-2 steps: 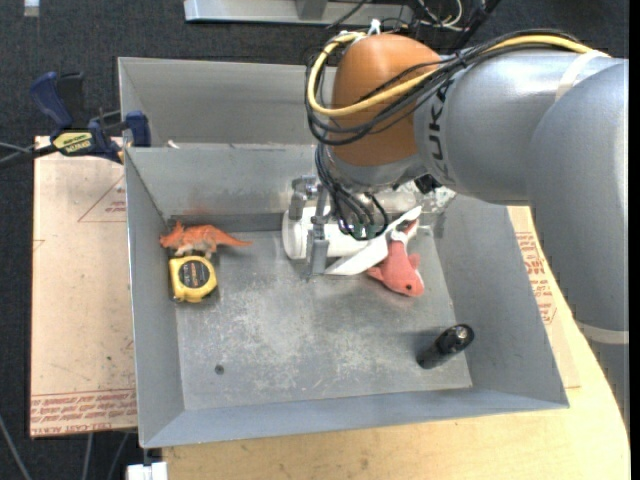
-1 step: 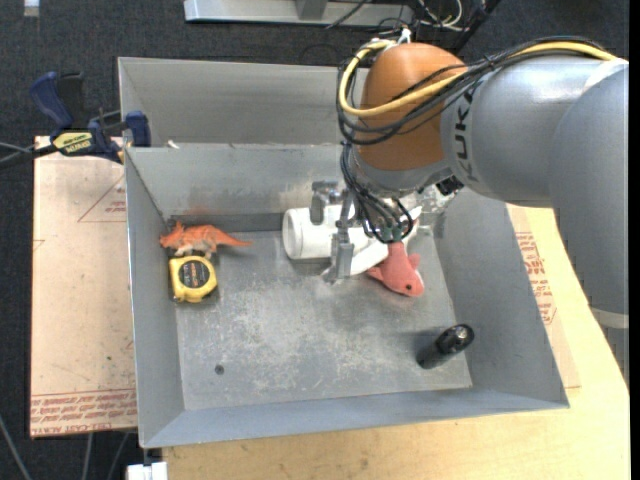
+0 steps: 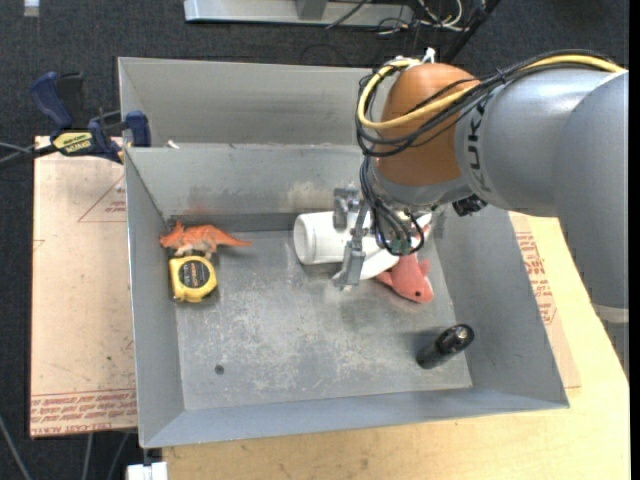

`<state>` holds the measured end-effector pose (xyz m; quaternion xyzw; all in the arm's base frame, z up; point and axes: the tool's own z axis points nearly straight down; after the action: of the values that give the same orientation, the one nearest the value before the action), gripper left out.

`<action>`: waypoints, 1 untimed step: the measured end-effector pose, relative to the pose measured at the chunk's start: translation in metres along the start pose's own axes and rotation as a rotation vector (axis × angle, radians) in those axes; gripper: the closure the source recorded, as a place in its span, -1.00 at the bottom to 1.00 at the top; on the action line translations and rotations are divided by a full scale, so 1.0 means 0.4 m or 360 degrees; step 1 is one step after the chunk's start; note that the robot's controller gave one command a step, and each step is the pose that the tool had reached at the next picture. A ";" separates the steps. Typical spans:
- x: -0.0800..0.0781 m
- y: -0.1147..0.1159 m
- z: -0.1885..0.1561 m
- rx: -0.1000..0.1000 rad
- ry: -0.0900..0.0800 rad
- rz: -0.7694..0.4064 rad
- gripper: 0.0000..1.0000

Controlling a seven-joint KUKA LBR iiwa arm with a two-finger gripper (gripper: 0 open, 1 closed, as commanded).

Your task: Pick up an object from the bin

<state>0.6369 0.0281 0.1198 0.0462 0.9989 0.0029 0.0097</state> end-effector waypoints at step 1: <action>-0.036 -0.007 0.043 -0.0012 -0.0026 0.0000 -1.00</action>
Offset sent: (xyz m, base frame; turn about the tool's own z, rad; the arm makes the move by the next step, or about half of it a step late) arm 0.0101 -0.0017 -0.0359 0.1531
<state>0.6511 0.0241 0.1027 0.0462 0.9987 0.0061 0.0181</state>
